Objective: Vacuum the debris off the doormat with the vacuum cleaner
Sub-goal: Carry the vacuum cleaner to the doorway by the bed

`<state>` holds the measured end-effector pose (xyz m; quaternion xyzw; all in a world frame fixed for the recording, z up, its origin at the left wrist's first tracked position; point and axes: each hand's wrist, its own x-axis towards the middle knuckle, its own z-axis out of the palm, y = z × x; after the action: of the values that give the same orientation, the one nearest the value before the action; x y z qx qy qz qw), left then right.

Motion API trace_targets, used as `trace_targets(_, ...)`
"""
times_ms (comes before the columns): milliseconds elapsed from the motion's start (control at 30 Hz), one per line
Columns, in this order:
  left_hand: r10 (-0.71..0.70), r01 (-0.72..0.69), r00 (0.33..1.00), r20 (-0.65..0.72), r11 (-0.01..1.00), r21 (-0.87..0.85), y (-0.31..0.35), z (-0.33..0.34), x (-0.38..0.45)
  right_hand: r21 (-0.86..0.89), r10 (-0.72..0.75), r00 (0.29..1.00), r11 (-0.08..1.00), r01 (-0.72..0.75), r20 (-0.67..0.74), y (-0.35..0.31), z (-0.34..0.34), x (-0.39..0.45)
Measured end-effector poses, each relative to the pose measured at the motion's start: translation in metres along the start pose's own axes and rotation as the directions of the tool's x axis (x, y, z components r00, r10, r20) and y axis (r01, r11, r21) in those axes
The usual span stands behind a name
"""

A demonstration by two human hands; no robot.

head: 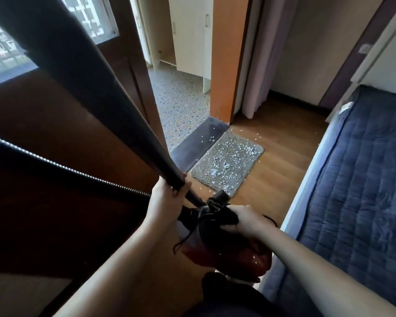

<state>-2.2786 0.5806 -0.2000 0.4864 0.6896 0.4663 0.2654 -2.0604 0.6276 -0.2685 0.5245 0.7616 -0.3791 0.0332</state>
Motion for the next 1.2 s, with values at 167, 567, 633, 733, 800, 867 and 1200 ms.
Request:
trace_targets(167, 0.000, -0.003, 0.998, 0.064, 0.999, 0.046, 0.018, 0.062, 0.083, 0.050, 0.061, 0.998, 0.997, -0.060, -0.015, 0.031, -0.062, 0.049)
trace_targets(567, 0.135, -0.188, 0.925, 0.355, 0.975, 0.120, 0.063, 0.196, 0.235, 0.095, 0.160, 0.966, 0.985, -0.143, -0.201, 0.100, -0.184, 0.127)
trace_targets(633, 0.131, -0.193, 0.907, 0.401, 0.974, 0.121, 0.070, 0.221, 0.260, 0.139, 0.188, 0.955, 0.977, -0.159, -0.229, 0.115, -0.204, 0.140)
trace_targets(733, 0.172, -0.232, 0.884, 0.434, 0.969, 0.088, 0.084, 0.260, 0.302, 0.203, 0.225, 0.941, 0.963, -0.176, -0.254, 0.138, -0.234, 0.164)
trace_targets(800, 0.193, -0.250, 0.869, 0.456, 0.966, 0.067, 0.092, 0.286, 0.333, 0.235, 0.268, 0.930, 0.949, -0.210, -0.251, 0.151, -0.255, 0.181)
trace_targets(867, 0.176, -0.228, 0.851, 0.496, 0.973, 0.046, 0.101, 0.310, 0.366, 0.281, 0.317, 0.914, 0.928, -0.244, -0.253, 0.163, -0.275, 0.197)
trace_targets(1200, 0.248, -0.280, 0.741, 0.624, 0.959, -0.049, 0.164, 0.442, 0.491, 0.399, 0.487, 0.779, 0.855, -0.332, -0.396, 0.229, -0.372, 0.246)
